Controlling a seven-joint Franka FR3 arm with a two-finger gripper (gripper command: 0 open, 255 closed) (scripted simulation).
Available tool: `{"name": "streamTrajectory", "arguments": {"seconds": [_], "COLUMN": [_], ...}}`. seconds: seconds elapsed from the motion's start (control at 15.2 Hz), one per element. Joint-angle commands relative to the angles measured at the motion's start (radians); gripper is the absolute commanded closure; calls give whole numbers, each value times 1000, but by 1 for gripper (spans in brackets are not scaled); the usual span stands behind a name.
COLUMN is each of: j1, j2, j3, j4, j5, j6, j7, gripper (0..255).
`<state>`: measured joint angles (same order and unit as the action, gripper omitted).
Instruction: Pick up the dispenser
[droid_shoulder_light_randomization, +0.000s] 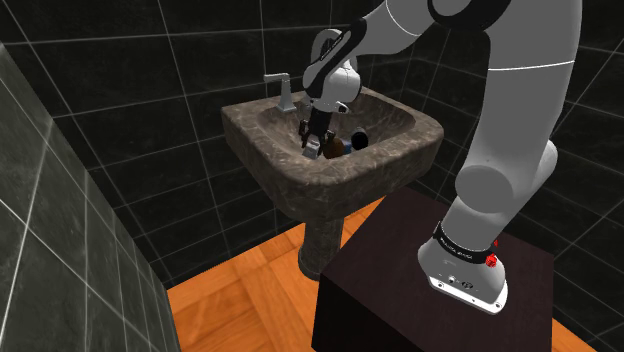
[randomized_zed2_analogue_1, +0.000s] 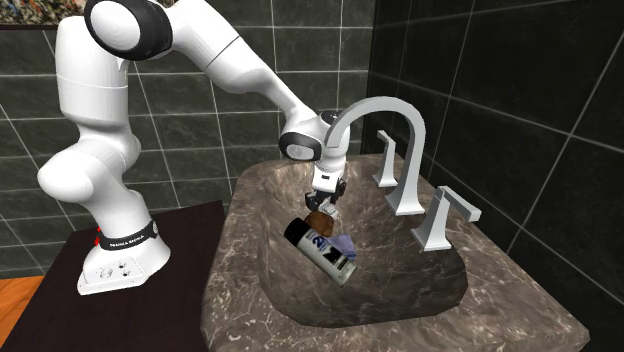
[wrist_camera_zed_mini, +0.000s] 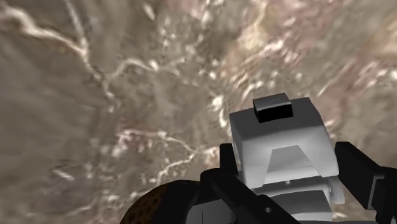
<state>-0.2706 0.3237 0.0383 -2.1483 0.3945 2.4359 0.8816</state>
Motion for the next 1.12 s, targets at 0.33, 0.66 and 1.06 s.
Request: {"name": "streamTrajectory", "arguments": {"seconds": [0.33,0.66,1.06], "j1": [-4,-3,-3], "j2": [-12,-62,-117], "j3": [-4,-9,-14], "j4": [-5,1,15], "j5": [-1,-20,-41], "j6": [-12,-66,-133], "j7": [4,29,56], "gripper": [255,255,255]}}
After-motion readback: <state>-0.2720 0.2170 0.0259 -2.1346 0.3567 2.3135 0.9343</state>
